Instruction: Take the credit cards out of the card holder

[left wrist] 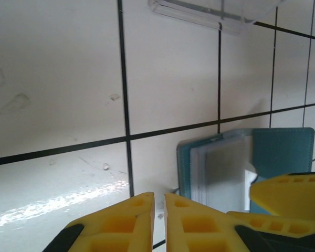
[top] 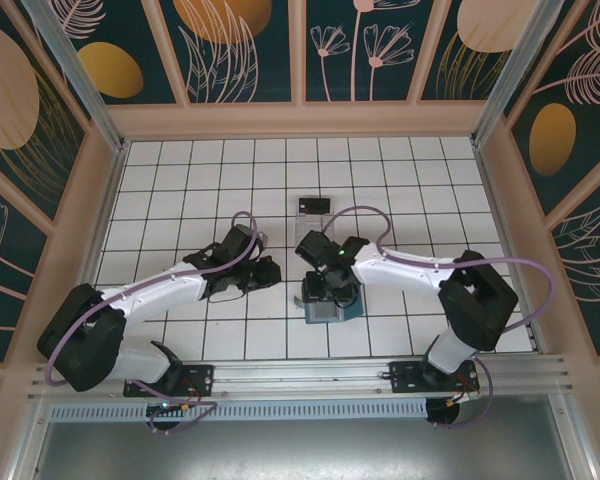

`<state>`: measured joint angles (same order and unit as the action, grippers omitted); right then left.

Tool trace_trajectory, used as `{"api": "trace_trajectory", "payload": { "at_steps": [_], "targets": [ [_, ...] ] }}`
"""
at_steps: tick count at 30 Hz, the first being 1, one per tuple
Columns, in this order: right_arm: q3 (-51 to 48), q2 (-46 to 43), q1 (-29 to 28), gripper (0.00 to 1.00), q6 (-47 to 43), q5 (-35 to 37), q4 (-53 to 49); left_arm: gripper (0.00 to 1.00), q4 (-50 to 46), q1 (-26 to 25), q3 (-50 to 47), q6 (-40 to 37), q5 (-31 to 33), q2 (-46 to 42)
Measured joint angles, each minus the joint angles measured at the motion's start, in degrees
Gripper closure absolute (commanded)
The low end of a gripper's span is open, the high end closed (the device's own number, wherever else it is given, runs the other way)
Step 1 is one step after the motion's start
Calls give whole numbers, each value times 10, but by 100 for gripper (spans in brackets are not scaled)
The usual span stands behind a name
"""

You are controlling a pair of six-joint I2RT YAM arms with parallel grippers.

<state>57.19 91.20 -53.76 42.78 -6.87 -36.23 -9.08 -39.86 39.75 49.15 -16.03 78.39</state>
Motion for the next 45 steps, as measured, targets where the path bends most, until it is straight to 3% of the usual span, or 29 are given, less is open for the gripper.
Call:
{"api": "trace_trajectory", "payload": {
  "at_steps": [8, 16, 27, 45],
  "targets": [
    [-65, -10, 22, 54, 2, -96, 103, 85, 3, -4, 0, 9, -3, 5],
    [-75, 5, 24, 54, 2, -121, 140, 85, 4, -8, 0, 11, -3, 10],
    [-74, 1, 25, 53, 1, -84, 115, 85, 5, -10, 0, 11, -3, 19],
    [-28, 18, 12, 55, 0, 25, -8, 85, 8, -11, 0, 10, -7, 21]
  ]
}}
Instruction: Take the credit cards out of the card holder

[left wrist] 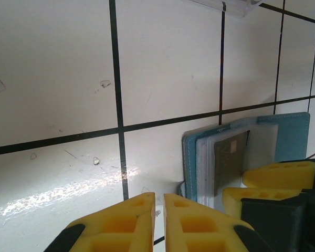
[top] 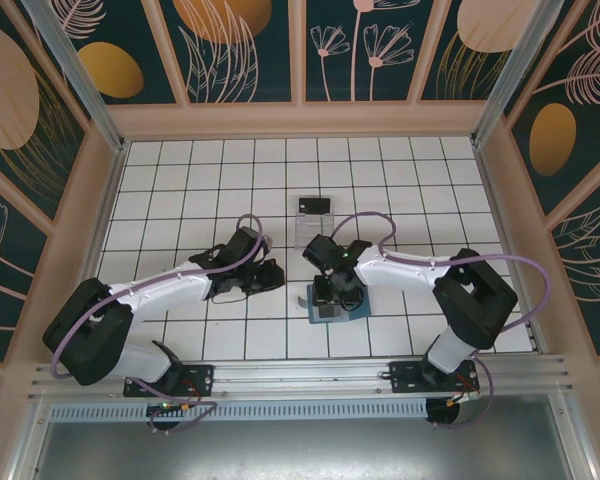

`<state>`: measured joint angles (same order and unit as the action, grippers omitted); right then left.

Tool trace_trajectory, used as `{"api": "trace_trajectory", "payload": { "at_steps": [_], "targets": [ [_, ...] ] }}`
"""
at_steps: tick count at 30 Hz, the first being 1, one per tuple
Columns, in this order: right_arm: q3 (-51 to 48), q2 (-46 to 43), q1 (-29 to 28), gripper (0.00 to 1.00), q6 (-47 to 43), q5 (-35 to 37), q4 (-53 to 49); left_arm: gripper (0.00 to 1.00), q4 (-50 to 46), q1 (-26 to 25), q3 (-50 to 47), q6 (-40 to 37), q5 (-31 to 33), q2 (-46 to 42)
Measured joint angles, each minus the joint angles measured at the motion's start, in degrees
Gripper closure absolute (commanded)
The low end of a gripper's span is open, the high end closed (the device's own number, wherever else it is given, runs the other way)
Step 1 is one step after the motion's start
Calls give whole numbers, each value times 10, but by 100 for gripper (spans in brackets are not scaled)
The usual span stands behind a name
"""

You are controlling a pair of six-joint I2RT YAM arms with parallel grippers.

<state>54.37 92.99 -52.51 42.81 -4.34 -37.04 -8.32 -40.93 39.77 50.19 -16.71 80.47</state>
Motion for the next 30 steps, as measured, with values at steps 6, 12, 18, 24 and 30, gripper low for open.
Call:
{"api": "trace_trajectory", "payload": {
  "at_steps": [6, 12, 18, 24, 30],
  "targets": [
    [37, 37, -21, 61, 8, 41, -43, 85, 0, 0, 0, -2, -5, 5],
    [84, 77, -48, 64, 17, 85, -89, 86, 0, 0, 0, -10, -9, 7],
    [136, 120, -78, 58, 35, 138, -149, 86, 0, 0, 0, -21, -14, 8],
    [160, 141, -92, 49, 59, 183, -203, 86, -9, 0, -1, -31, -14, 14],
    [160, 144, -96, 48, 74, 206, -236, 86, -9, 0, -1, -37, -15, 14]
  ]
}}
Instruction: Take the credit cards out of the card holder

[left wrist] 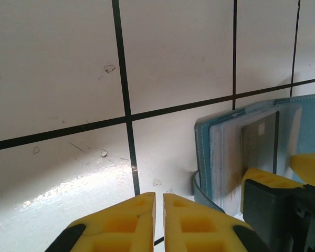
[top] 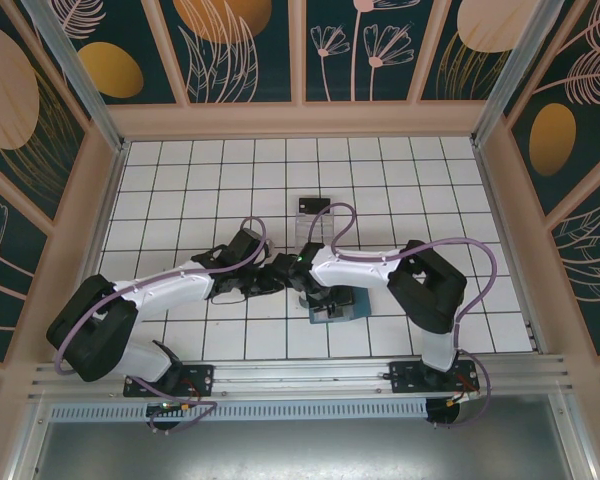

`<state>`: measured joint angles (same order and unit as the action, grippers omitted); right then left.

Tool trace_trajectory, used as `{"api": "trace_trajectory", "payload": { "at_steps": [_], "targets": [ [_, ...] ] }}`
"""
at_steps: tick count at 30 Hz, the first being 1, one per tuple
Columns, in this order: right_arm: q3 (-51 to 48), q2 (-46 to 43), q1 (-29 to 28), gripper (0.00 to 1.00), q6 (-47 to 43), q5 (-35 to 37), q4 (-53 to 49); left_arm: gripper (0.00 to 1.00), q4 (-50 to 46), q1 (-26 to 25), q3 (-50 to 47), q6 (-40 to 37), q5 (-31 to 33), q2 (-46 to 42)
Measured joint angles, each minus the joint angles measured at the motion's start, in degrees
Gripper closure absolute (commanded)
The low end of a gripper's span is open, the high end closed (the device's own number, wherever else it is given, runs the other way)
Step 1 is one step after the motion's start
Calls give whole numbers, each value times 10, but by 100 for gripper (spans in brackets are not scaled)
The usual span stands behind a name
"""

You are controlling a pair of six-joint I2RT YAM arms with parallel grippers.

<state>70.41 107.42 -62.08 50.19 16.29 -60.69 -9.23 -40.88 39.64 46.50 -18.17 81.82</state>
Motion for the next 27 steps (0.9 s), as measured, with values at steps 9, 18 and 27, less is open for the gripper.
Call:
{"api": "trace_trajectory", "payload": {
  "at_steps": [9, 18, 27],
  "targets": [
    [0, 1, -3, 51, 13, 24, -25, 86, 0, 0, 0, 0, -2, 0],
    [-7, -15, 0, 54, 17, 48, -38, 86, 0, 0, 4, 0, -7, 0],
    [-78, -87, 36, 53, 11, 47, -17, 86, -6, -2, 38, 0, -7, 7]
  ]
}}
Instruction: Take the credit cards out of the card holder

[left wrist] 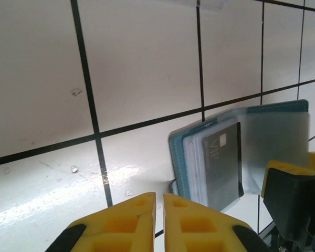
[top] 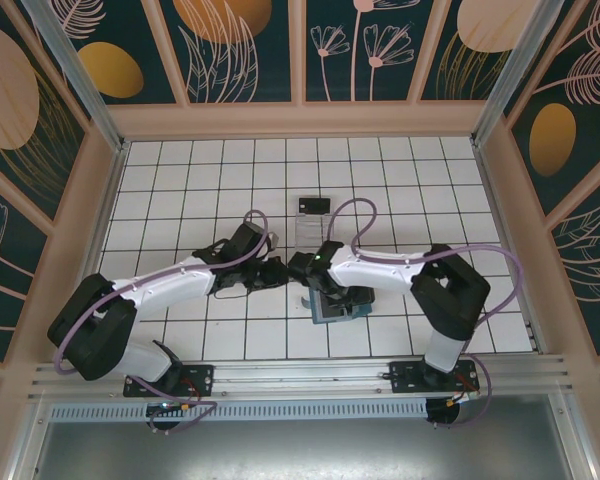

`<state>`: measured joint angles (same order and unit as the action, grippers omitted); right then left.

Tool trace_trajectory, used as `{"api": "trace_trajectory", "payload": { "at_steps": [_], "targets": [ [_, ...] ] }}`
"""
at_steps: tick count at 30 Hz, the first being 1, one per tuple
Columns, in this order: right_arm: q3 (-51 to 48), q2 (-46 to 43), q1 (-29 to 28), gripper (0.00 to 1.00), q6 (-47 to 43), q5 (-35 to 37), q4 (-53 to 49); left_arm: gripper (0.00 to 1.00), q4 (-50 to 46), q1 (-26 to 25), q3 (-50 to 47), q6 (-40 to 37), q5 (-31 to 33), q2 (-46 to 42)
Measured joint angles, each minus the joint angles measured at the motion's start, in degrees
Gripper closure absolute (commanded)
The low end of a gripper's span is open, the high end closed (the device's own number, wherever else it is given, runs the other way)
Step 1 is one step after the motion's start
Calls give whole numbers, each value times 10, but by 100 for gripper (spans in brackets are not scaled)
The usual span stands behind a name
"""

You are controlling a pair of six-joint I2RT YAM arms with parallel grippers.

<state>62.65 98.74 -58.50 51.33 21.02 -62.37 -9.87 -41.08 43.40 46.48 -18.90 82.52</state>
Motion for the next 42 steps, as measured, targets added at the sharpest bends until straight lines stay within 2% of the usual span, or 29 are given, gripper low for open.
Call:
{"api": "trace_trajectory", "payload": {
  "at_steps": [6, 16, 20, 25, 34, 38, 42],
  "targets": [
    [-70, -70, 47, 54, -21, -18, 52, 86, -16, -28, 41, 0, 2, 25],
    [-159, -111, 85, 70, -66, -45, 144, 87, -21, -76, 100, 16, 11, 68],
    [-169, -111, 88, 70, -75, -50, 164, 87, -21, -81, 100, 31, 12, 74],
    [-163, -122, 90, 58, -73, -46, 157, 87, -18, -81, 100, 41, 14, 75],
    [-93, -151, 90, 57, -74, -50, 143, 87, -7, -81, 91, 44, 16, 74],
    [-81, -166, 93, 60, -76, -84, 165, 87, -6, -81, 80, 45, 20, 73],
    [-108, -196, 120, 67, -80, -178, 246, 88, -5, -81, 71, 49, 23, 68]
  ]
}}
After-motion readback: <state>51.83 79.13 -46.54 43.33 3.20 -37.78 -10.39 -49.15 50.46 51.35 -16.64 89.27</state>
